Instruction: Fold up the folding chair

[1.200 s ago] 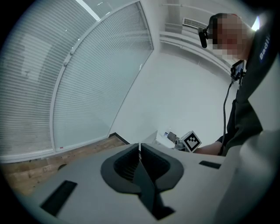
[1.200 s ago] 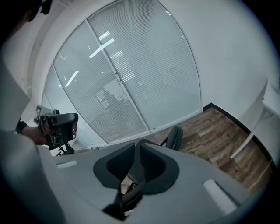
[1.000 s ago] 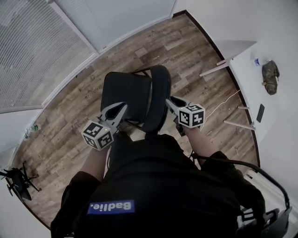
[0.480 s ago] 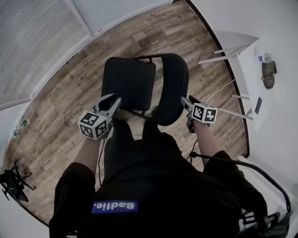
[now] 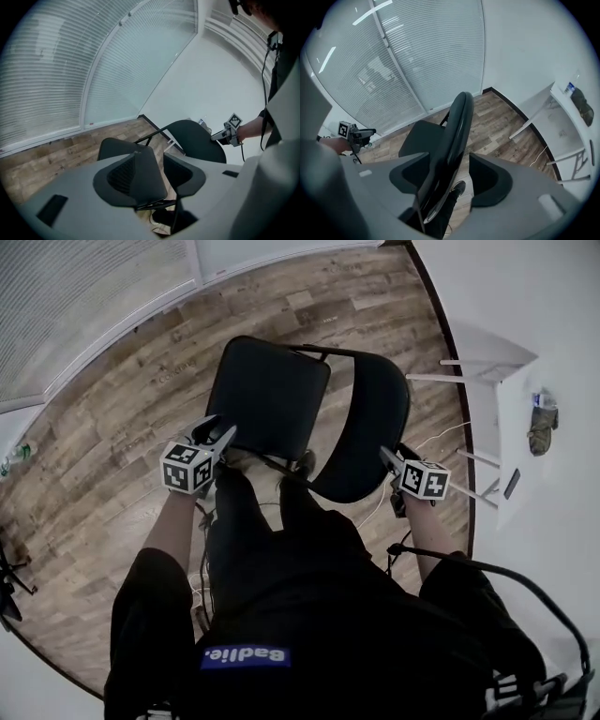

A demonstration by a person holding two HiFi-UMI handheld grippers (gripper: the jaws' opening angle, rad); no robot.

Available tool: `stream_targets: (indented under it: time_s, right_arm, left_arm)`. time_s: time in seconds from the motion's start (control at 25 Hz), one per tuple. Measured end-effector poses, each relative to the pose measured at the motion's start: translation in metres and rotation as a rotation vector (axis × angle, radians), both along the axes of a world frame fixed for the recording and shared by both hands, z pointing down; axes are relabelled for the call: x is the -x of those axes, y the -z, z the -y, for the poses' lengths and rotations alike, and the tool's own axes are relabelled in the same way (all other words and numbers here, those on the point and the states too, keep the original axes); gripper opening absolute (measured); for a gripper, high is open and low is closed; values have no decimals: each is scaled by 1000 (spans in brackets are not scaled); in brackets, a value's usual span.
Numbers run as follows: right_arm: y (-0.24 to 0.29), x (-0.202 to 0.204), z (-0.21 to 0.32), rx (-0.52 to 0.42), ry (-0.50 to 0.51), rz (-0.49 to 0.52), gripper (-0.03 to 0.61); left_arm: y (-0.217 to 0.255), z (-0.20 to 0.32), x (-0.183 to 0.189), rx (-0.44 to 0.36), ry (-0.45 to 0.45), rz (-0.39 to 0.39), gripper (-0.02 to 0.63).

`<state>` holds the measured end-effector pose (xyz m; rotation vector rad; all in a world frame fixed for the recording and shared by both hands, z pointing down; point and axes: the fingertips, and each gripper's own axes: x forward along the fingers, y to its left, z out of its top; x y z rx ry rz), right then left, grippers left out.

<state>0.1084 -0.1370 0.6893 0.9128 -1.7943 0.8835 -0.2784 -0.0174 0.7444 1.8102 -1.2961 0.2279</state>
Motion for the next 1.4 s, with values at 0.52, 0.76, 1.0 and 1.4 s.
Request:
stream_targets:
  time_s: [0.52,0.76,1.0,1.4]
  right_arm:
    - [-37,6,8,104,-78,-5,256]
    - [-52,15,5,145,-51,-26,256]
    - [-71,22,10,159,-26,-90,255]
    - [-74,22,14,166,-86,-113,255]
  left_arm:
    - [-140,-11,35,182,-34,4,255]
    - [-207,-2,52,255,-43,-19,285]
    - [-270,7,54,316,-84,-35,321]
    - [-330,19,56,395,-199,-192,364]
